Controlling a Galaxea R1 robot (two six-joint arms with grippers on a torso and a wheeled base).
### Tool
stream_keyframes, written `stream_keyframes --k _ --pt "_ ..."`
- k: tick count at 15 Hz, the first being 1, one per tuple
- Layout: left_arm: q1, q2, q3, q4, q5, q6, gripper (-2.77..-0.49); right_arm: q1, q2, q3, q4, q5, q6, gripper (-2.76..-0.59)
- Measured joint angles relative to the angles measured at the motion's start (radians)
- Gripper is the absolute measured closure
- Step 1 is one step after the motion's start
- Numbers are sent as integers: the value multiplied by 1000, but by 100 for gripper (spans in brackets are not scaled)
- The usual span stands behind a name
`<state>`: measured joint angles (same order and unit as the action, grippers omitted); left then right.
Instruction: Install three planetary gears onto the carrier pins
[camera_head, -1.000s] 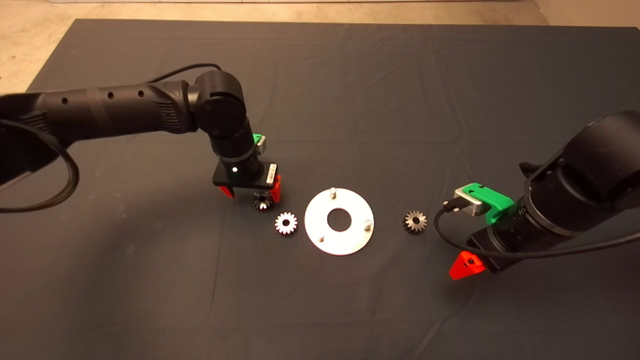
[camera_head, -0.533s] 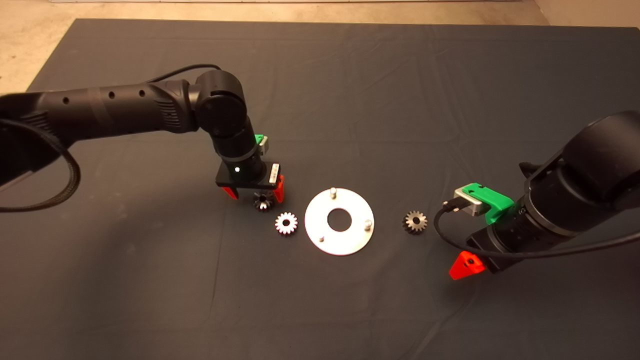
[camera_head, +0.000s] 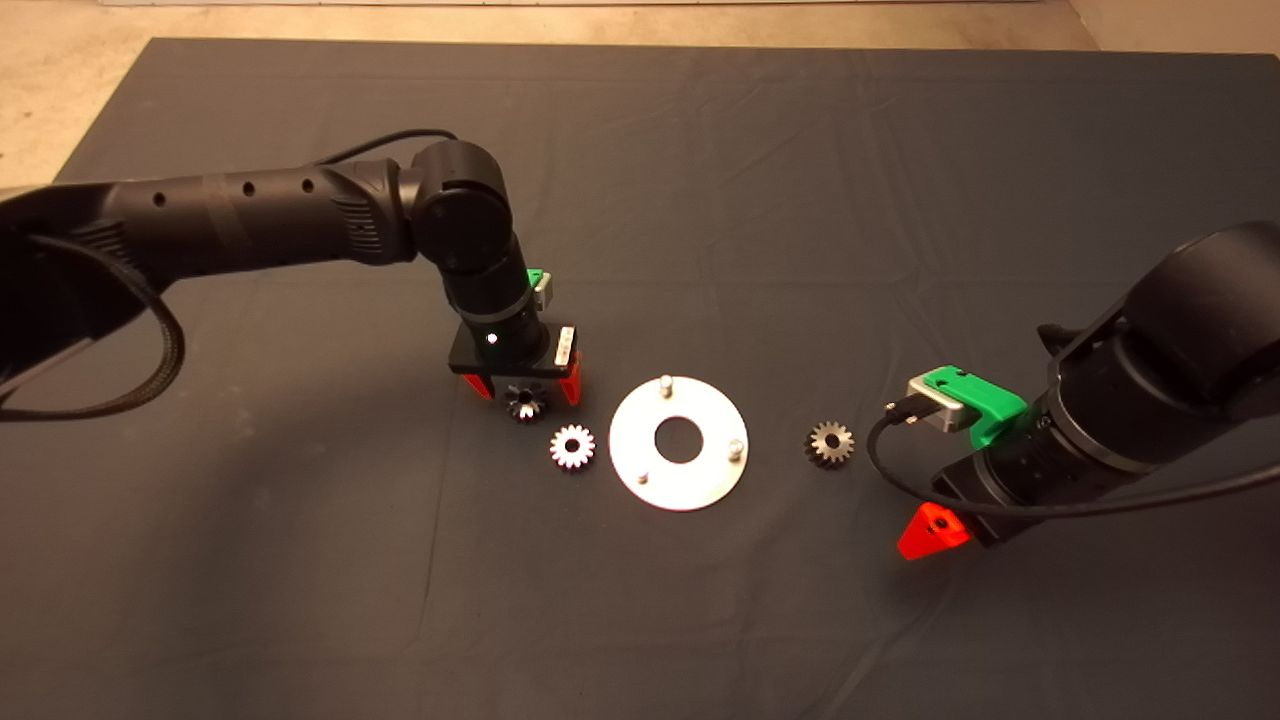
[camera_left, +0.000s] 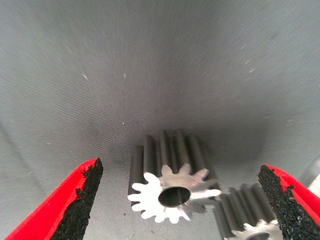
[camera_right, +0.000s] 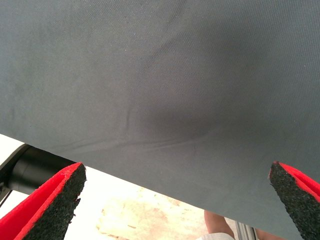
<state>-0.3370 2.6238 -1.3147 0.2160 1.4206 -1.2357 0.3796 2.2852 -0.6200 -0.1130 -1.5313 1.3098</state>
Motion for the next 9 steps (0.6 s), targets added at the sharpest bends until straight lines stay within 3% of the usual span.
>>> stream_keyframes --k 9 --pt "7 -6 -1 0 0 19 -193 0 -2 0 0 -1 0 -273"
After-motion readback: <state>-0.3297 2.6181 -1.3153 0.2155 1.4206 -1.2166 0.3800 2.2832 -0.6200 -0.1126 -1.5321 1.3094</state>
